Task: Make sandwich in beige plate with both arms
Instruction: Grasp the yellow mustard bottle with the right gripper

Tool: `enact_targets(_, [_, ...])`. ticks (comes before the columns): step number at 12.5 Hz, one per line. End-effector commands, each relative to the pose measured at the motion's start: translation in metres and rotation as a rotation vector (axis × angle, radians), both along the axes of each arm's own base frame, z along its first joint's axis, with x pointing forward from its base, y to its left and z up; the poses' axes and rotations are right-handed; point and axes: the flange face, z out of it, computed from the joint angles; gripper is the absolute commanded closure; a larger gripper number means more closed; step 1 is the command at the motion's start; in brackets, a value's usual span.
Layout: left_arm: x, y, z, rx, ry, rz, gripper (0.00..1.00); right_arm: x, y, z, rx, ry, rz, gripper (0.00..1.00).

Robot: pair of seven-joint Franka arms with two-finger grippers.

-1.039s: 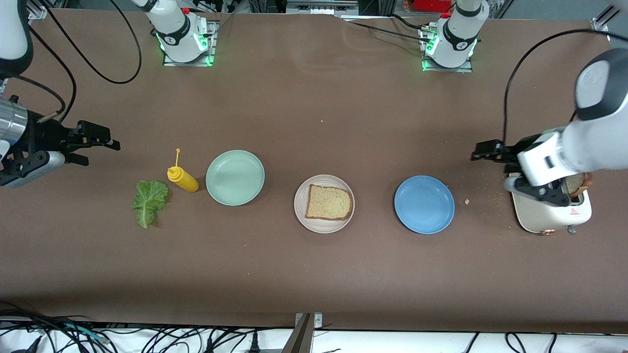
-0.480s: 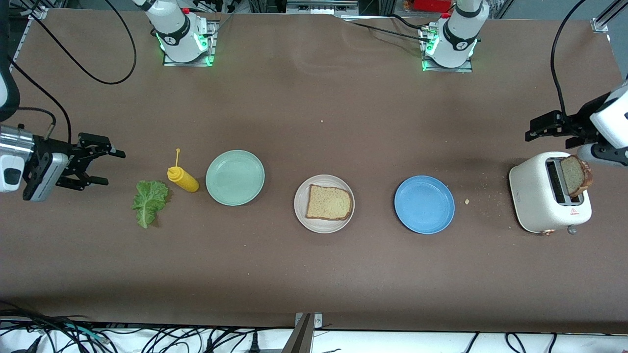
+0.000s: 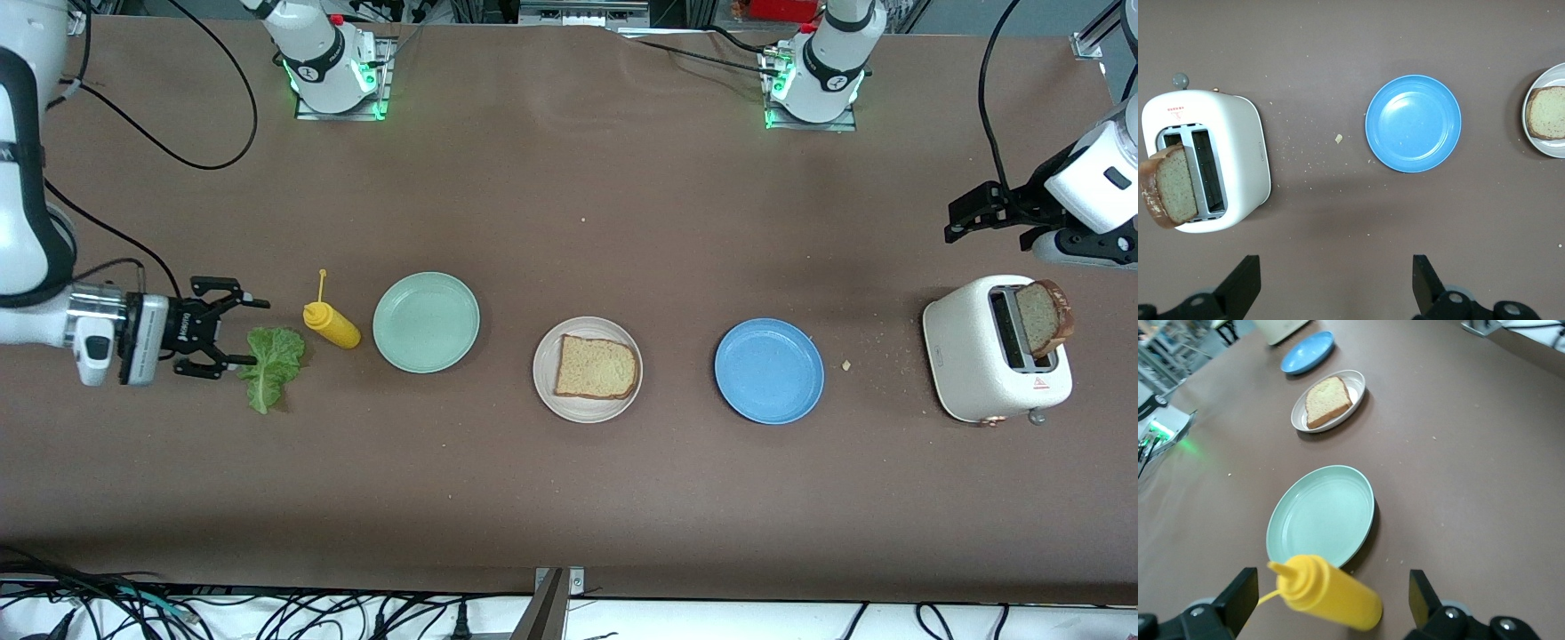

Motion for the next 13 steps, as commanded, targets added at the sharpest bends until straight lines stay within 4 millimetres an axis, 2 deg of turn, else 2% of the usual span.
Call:
enact_targets(1, [-0.005,-0.002,0.005,0.002,0.009,-0.001,0.00,0.001,-0.002,-0.028,0.063,-0.095,0.065,0.00])
enact_targets(3, [-0.004,-0.004,0.004,0.002,0.013,-0.002,0.00,0.000,-0.004,-0.061,0.136,-0.192,0.102,0.00])
enact_targets(5, [-0.004,-0.003,0.004,0.002,0.013,-0.002,0.00,-0.002,-0.002,-0.077,0.170,-0.249,0.130,0.00])
enact_targets(9, [-0.005,0.000,0.007,0.002,0.009,0.004,0.00,-0.010,-0.001,-0.081,0.183,-0.342,0.204,0.00])
enact_targets(13, [-0.006,0.001,0.007,0.002,0.015,0.005,0.00,-0.030,0.002,-0.103,0.214,-0.388,0.264,0.00])
